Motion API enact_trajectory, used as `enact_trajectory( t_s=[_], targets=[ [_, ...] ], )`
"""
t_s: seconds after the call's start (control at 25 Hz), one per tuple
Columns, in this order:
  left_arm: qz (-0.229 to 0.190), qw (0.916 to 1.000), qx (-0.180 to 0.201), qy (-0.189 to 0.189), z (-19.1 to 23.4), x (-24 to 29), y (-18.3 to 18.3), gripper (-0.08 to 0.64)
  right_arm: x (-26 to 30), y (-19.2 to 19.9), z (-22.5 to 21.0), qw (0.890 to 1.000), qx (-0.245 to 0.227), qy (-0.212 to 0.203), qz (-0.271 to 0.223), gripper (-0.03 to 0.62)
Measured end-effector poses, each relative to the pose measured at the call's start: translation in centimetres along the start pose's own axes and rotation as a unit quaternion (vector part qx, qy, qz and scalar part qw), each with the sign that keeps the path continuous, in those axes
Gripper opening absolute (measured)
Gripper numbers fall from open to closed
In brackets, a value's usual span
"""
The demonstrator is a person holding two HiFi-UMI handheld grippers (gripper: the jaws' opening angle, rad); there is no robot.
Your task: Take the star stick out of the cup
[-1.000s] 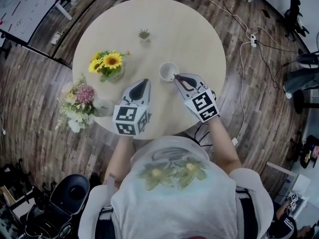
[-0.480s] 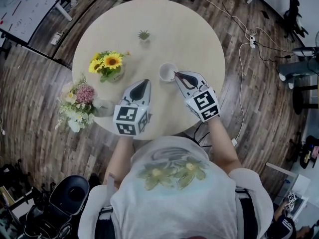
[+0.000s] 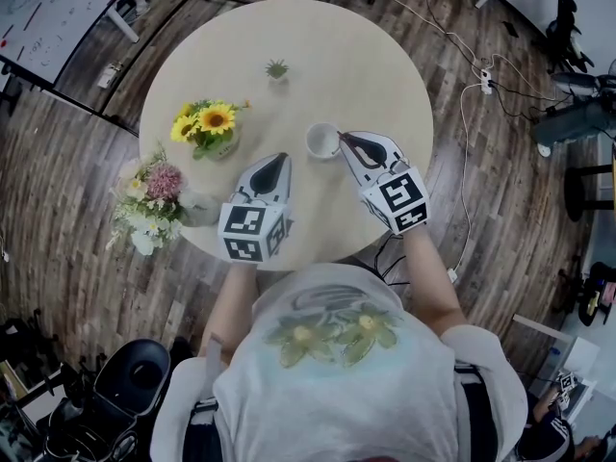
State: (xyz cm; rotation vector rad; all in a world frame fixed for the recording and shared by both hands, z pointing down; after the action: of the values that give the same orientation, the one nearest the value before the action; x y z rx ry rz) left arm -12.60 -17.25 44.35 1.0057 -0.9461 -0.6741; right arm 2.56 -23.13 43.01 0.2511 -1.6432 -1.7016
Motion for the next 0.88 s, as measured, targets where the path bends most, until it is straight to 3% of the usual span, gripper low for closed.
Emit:
enact_trajectory(
  t_s=[0.88],
  targets=[
    [-0.013,0.9999,0.002,0.005,-0.1,-0.3,-0.8,0.002,-2.2,-5.1,-0.1,0.998,0.011,0.004,-0.063,0.034]
  ],
)
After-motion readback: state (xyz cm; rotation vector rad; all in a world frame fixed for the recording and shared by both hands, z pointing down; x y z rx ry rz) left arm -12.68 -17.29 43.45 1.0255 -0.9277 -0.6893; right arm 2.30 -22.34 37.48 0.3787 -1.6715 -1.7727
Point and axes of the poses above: the fingertips, and each gripper's own axes: x forward along the fingers, z to its left, y out of its underside, the point moved 5 cm from there along -x, backward along the fingers, and after that the axes turned 4 degrees about y, right-handed, at the moved point
